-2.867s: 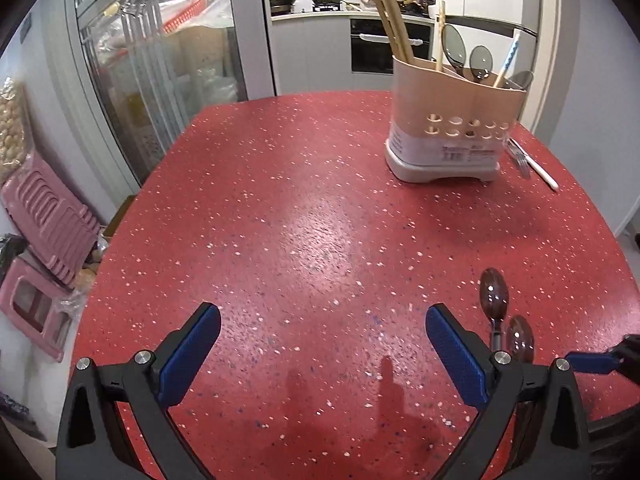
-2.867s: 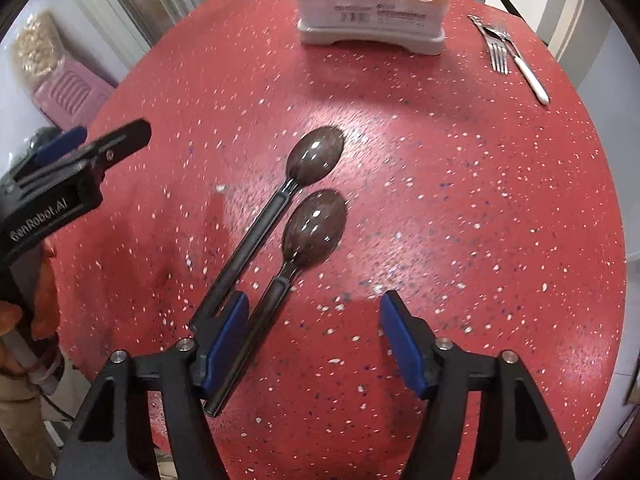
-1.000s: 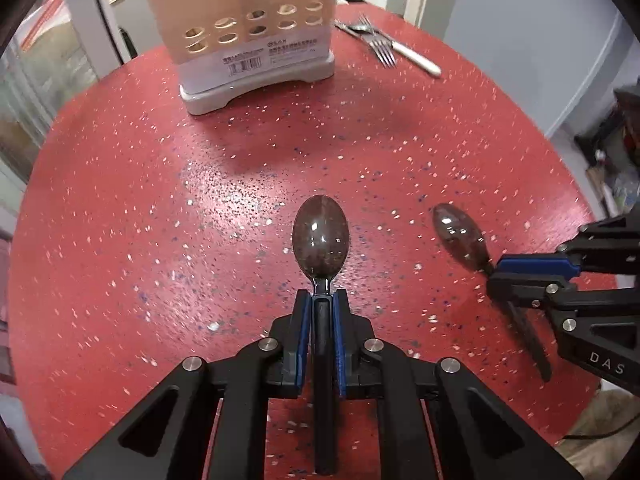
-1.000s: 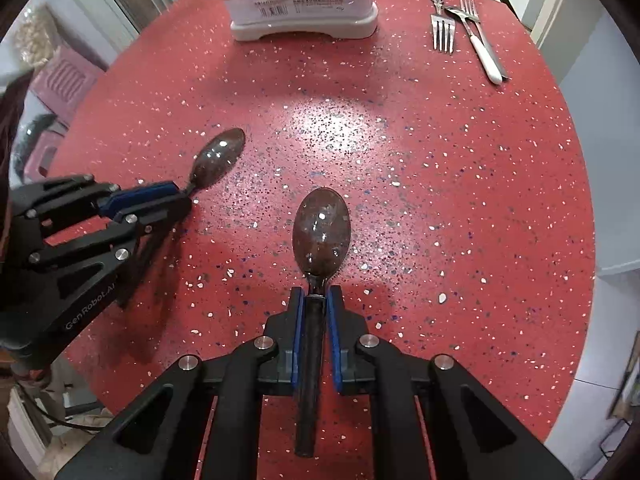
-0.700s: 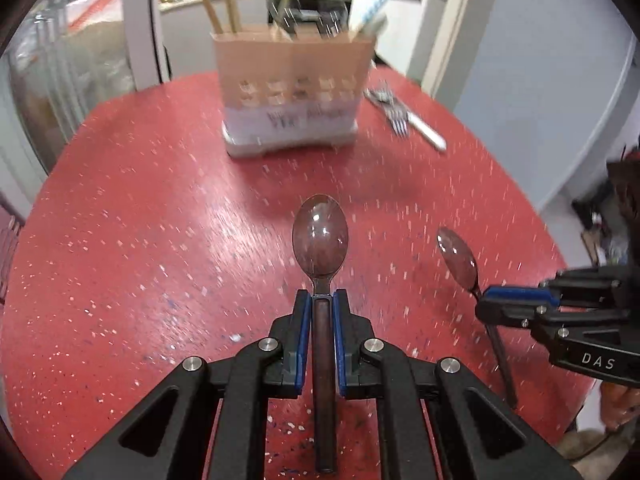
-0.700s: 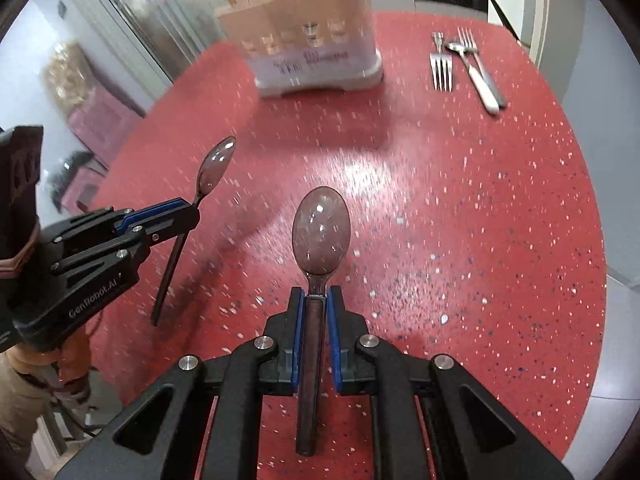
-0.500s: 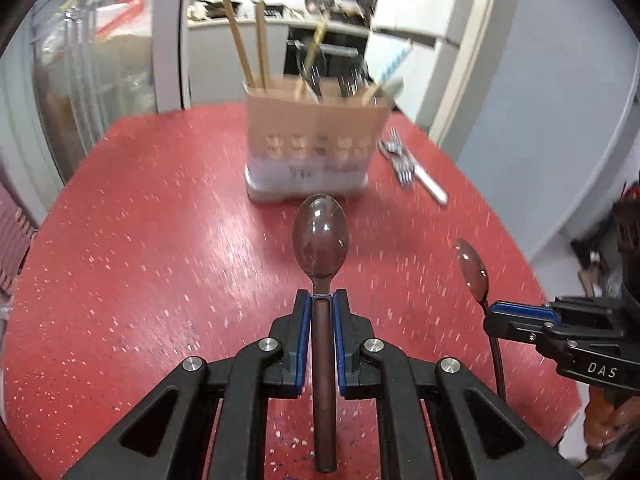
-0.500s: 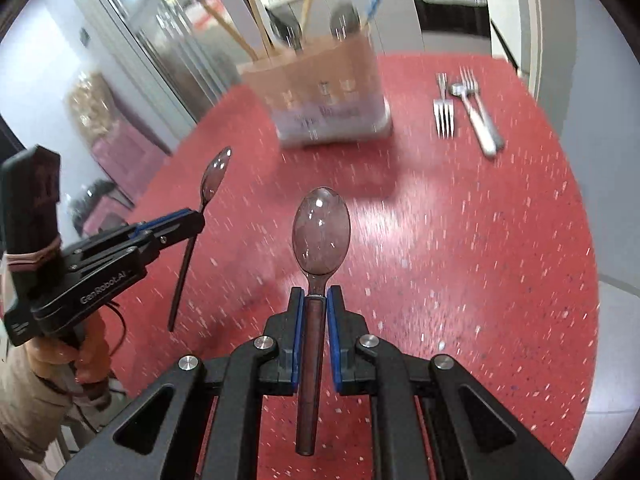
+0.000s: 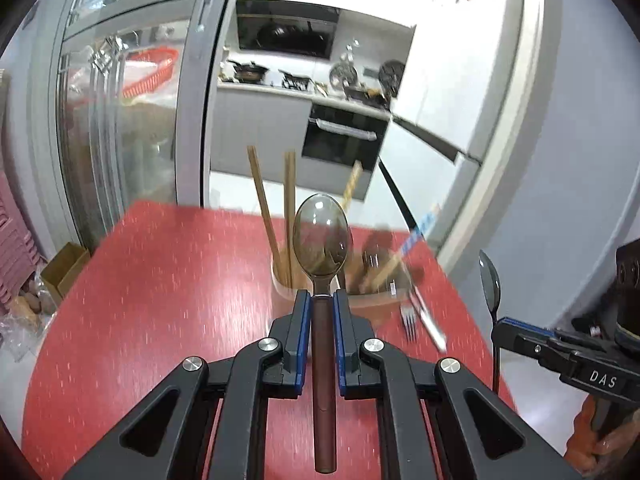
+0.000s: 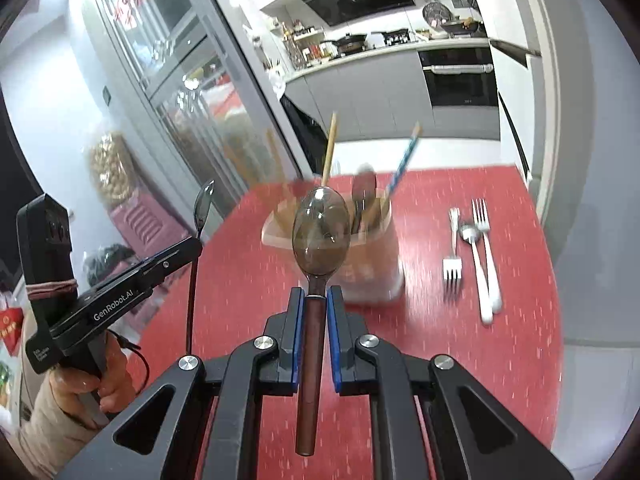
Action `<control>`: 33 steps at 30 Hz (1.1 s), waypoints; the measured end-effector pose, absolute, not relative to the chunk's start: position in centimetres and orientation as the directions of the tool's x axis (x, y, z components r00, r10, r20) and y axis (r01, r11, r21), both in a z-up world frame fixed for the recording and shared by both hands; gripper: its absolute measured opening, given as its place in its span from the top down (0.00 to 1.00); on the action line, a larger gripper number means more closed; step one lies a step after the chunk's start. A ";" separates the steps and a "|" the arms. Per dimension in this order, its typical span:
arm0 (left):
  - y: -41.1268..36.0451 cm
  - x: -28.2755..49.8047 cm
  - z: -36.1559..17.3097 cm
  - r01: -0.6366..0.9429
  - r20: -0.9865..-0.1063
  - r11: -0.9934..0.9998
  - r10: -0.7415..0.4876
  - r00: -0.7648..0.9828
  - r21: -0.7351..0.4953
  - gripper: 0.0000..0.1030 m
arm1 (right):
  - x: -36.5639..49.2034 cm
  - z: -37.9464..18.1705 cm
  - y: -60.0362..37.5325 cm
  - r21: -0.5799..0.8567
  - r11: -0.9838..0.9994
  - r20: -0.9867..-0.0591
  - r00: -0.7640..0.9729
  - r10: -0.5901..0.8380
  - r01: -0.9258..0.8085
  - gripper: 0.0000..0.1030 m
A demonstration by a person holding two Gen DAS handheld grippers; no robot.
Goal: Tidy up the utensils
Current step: 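Lift both brown spoons upright and lower them into the beige holder, then open both tools to release the spoons into the holder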
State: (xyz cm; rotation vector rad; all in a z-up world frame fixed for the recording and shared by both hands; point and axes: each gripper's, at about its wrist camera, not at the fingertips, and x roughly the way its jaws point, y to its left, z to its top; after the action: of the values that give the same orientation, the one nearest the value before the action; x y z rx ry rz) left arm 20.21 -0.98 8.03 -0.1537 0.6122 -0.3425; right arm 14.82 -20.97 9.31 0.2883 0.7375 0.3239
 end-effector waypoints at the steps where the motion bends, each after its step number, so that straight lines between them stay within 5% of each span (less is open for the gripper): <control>1: -1.1 21.2 8.6 0.262 -0.522 0.935 -0.351 0.778 -0.237 0.67 | 15.7 9.8 -21.0 0.366 0.912 -0.600 0.703 0.382 -0.184 0.88; 19: -4.1 31.8 8.0 0.170 -0.389 0.960 -0.248 0.887 -0.223 0.67 | 30.5 9.1 -18.8 0.295 0.947 -0.483 0.836 0.262 -0.126 0.88; 33: -5.0 29.5 3.9 0.133 -0.340 0.986 -0.160 0.927 -0.100 0.67 | 29.4 5.1 -17.8 0.217 0.964 -0.462 0.854 0.240 -0.154 0.88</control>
State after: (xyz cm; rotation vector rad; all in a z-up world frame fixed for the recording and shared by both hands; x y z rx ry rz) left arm 29.51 -5.04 3.94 -0.0753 0.3550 -0.1501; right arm 29.38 -17.80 5.10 0.1752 0.5069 0.2085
